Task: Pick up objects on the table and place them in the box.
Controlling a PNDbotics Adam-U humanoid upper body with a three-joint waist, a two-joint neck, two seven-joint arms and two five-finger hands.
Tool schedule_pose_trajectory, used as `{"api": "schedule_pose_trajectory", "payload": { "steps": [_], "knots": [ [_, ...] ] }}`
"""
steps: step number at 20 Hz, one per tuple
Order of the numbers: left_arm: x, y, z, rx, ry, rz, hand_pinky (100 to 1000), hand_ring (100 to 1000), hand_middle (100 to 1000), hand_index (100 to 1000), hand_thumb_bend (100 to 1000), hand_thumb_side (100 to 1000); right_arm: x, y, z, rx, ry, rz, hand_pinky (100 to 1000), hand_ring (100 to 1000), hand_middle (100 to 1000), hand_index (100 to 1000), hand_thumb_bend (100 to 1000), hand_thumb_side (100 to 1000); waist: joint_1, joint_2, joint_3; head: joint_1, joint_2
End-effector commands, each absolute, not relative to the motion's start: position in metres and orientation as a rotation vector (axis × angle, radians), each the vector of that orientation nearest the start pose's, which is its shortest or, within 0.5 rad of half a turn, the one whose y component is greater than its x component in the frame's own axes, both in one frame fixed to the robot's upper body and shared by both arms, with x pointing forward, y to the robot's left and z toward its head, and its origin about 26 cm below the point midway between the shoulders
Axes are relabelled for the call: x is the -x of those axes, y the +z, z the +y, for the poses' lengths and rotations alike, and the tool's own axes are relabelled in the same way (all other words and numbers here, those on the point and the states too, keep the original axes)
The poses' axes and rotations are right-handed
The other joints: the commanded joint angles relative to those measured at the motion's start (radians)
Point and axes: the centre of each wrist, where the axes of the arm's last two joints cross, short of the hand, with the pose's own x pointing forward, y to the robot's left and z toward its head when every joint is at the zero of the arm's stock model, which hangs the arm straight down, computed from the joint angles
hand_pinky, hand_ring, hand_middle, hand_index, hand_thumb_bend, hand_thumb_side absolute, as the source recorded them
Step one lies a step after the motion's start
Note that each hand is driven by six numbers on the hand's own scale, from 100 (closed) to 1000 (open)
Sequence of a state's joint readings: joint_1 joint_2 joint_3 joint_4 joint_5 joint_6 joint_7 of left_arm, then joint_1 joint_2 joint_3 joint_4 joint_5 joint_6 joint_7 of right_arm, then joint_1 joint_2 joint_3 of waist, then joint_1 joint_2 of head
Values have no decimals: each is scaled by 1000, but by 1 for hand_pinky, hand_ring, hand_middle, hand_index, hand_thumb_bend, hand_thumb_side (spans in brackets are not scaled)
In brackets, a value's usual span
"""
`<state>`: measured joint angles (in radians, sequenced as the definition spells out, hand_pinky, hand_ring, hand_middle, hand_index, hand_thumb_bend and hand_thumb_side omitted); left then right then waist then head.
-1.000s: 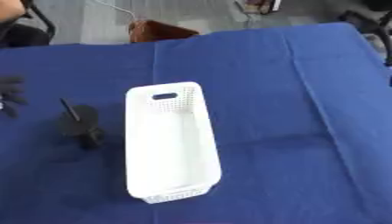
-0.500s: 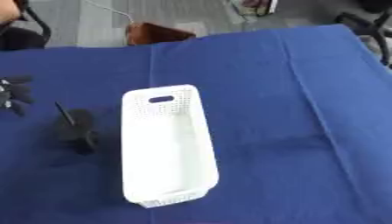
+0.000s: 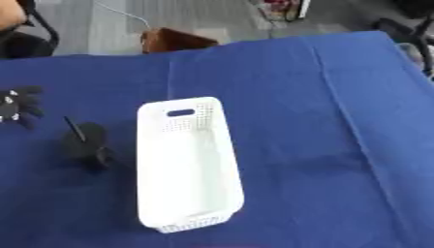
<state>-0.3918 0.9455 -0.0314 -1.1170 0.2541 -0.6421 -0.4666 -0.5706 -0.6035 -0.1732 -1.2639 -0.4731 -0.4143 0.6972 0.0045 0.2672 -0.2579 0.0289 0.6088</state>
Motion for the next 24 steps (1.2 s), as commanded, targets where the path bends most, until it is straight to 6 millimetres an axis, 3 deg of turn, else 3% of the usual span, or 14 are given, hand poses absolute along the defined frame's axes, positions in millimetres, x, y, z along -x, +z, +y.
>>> {"api": "schedule_pose_trajectory", "payload": {
  "steps": [1,14,24],
  "knots": [
    [-340,178,509,-324,-1185,-1894,618,744,1000,888,100,1000,-392,208,-413,-152,1115,-2342,408,667,717,831,1000,541,-1,-22,0,-1,-21],
    [-346,181,497,-288,-1236,-1900,625,743,1000,885,100,1000,-392,209,-412,-159,1111,-2348,408,668,717,831,1000,541,-1,-23,-13,-8,-22],
    [-344,183,475,-223,-1297,-1956,624,732,1000,876,100,975,-388,201,-416,-163,1089,-2318,406,666,716,829,1000,541,-1,-46,22,-25,-8]
  ]
}}
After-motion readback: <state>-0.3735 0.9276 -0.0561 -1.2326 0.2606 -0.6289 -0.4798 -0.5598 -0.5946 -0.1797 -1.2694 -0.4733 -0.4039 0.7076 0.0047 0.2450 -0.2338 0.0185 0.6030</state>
